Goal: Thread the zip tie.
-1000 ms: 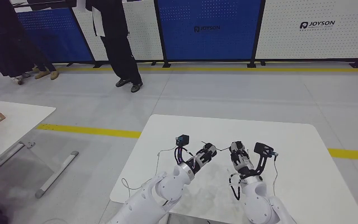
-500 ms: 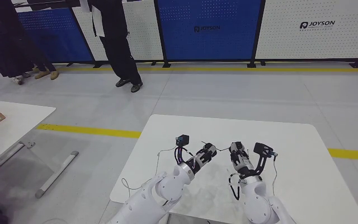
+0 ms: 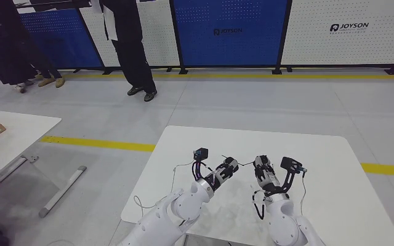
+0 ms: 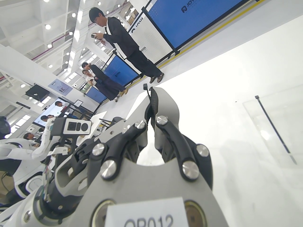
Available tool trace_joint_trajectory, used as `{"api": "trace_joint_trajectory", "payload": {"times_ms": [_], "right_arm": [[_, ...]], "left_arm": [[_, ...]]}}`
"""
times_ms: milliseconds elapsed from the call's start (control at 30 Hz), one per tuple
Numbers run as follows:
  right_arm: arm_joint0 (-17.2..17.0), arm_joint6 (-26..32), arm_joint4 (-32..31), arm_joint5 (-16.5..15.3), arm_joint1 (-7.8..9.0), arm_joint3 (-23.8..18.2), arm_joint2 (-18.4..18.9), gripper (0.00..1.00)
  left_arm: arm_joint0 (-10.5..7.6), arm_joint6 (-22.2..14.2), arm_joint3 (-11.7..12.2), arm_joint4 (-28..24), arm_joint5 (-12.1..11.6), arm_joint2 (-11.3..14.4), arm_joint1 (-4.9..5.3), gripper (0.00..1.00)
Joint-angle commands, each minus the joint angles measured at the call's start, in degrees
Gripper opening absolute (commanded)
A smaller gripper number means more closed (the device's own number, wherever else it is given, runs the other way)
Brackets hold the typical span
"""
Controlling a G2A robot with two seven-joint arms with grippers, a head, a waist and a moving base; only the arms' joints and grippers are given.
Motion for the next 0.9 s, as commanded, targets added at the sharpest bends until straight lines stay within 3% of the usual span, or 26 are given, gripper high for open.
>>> {"api": "trace_joint_trajectory", "payload": {"times_ms": [0,867], "right_arm": [[0.0,0.12,-0.1,0.12,-0.03,-0.06,0.0,0.0],[0.36,1.28,-1.13,0.77,-0.51,-0.1,-0.17,0.0]], "left_arm": [[0.0,0.0,0.0,0.0,0.0,0.0,0.0,0.0],[0.0,0.0,0.0,0.0,0.0,0.0,0.0,0.0]]}}
